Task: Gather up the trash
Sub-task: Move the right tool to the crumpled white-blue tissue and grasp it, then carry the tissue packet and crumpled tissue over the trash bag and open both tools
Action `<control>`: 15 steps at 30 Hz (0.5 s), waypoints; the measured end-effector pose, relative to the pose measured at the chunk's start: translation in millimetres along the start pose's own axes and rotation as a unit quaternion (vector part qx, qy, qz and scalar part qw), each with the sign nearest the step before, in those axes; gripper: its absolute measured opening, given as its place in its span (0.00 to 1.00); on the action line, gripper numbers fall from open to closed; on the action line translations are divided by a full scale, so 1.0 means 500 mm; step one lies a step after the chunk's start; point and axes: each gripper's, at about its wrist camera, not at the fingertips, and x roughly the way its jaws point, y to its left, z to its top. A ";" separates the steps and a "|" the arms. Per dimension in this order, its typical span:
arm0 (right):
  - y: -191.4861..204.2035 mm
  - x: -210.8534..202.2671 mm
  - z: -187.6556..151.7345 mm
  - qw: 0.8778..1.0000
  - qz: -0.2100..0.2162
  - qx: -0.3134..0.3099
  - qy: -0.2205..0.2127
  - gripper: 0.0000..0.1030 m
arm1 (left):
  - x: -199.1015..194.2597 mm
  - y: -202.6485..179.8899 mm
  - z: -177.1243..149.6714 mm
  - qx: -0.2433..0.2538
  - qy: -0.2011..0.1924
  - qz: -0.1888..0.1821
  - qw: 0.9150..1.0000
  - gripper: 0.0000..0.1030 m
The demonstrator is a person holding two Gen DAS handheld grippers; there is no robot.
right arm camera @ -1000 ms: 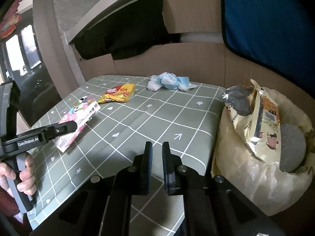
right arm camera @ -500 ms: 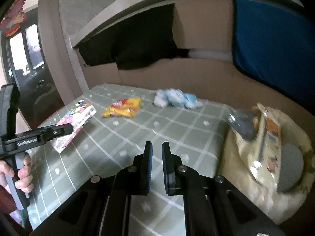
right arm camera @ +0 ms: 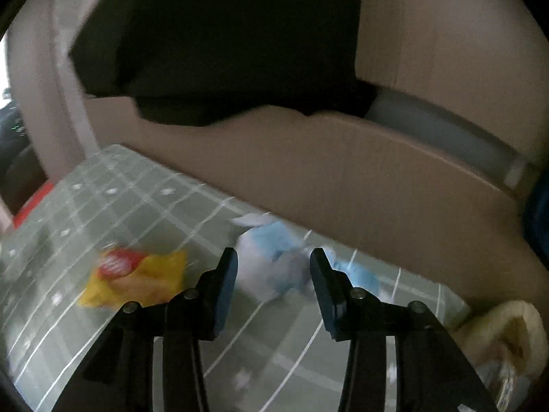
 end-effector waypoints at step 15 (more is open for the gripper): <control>-0.019 -0.077 -0.103 0.995 0.084 -0.001 0.054 0.34 | 0.044 -0.041 -0.015 0.009 0.018 -0.012 1.000 0.43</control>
